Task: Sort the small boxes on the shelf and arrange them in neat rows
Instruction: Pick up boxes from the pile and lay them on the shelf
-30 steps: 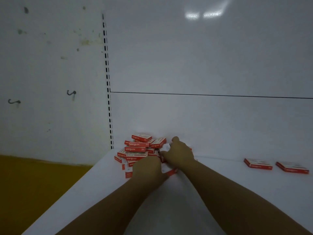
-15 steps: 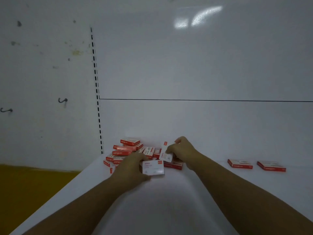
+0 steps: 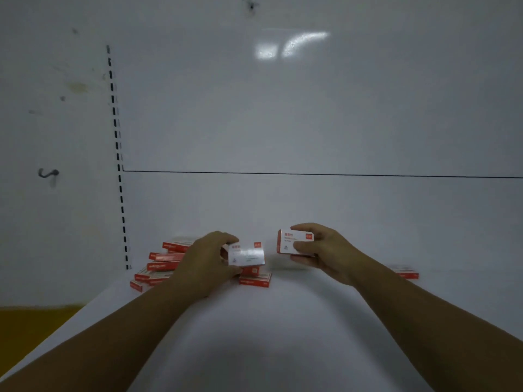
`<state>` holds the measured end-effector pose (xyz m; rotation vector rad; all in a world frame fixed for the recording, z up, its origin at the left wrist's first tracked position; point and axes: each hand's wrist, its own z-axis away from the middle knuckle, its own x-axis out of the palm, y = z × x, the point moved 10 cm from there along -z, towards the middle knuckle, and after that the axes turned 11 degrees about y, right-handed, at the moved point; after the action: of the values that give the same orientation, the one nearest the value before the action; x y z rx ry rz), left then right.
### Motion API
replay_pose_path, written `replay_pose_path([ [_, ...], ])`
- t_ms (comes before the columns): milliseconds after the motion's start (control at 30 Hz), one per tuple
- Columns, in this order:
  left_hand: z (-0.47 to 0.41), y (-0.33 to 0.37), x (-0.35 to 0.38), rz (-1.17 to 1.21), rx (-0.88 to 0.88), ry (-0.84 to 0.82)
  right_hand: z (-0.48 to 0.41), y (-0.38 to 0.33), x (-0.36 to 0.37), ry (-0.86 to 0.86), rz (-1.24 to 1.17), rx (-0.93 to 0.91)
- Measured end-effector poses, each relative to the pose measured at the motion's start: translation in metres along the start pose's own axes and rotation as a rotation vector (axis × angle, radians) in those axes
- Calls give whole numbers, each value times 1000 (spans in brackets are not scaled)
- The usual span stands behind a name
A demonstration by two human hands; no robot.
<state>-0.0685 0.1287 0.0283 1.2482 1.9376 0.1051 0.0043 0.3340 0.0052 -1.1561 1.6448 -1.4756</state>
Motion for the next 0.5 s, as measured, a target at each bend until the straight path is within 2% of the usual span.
replay_pose_path([
  [200, -4, 20, 30, 40, 73, -41, 18, -9, -28, 87, 408, -192],
  [367, -1, 42, 63, 55, 102, -95, 30, -9, -67, 192, 548, -223],
  [500, 6, 65, 89, 54, 98, -138, 37, -11, -96, 164, 638, -301],
])
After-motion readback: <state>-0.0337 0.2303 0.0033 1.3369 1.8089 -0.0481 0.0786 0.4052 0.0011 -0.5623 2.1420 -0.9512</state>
